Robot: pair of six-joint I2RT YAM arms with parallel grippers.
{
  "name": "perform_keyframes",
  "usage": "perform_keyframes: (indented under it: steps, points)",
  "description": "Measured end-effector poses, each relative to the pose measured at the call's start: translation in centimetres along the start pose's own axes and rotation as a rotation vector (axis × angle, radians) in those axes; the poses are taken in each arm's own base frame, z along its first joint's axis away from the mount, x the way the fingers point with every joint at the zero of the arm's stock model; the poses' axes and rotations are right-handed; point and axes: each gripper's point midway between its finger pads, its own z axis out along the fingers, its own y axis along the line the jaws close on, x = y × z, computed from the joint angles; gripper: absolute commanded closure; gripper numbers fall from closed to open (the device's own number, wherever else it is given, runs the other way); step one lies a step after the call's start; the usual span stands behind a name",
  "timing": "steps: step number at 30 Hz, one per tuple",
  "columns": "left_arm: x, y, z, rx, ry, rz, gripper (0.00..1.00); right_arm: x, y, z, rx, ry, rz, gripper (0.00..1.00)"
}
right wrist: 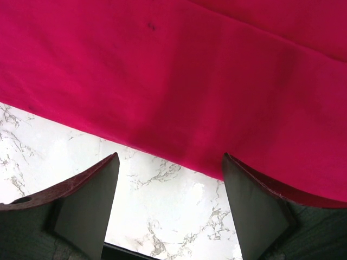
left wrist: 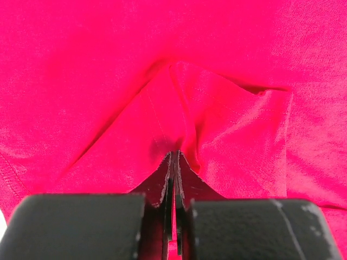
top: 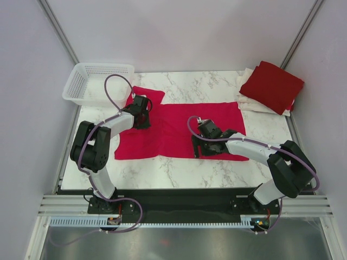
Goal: Fold and stack the t-shirts
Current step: Fold the tshirt
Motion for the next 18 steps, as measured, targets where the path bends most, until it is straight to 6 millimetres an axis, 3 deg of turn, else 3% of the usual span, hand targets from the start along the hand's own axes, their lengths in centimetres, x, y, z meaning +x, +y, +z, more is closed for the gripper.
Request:
perform_keyframes:
  steps: [4, 5, 8, 9, 13, 18]
  points:
    - [0.0, 0.0, 0.0, 0.000, 0.000, 0.000, 0.98, 0.0, 0.0, 0.1, 0.001, 0.001, 0.000, 0.16]
    - [0.0, 0.0, 0.0, 0.001, 0.001, 0.000, 0.81, 0.1, 0.0, 0.1, 0.001, 0.001, 0.000, 0.15]
    - [0.1, 0.0, 0.0, 0.000, 0.002, 0.008, 0.42, 0.3, -0.1, 0.2, 0.002, 0.004, -0.001, 0.16]
    - [0.2, 0.0, 0.0, -0.001, 0.003, 0.011, 0.37, 0.3, -0.2, 0.2, 0.003, 0.005, -0.001, 0.15]
    - [1.1, 0.3, 0.2, -0.027, 0.011, 0.020, 0.35, 0.5, -0.3, 0.3, 0.006, 0.012, -0.001, 0.16]
    - [1.1, 0.6, 0.1, -0.048, 0.005, 0.026, 0.48, 0.5, -0.2, 0.4, 0.004, 0.009, -0.001, 0.16]
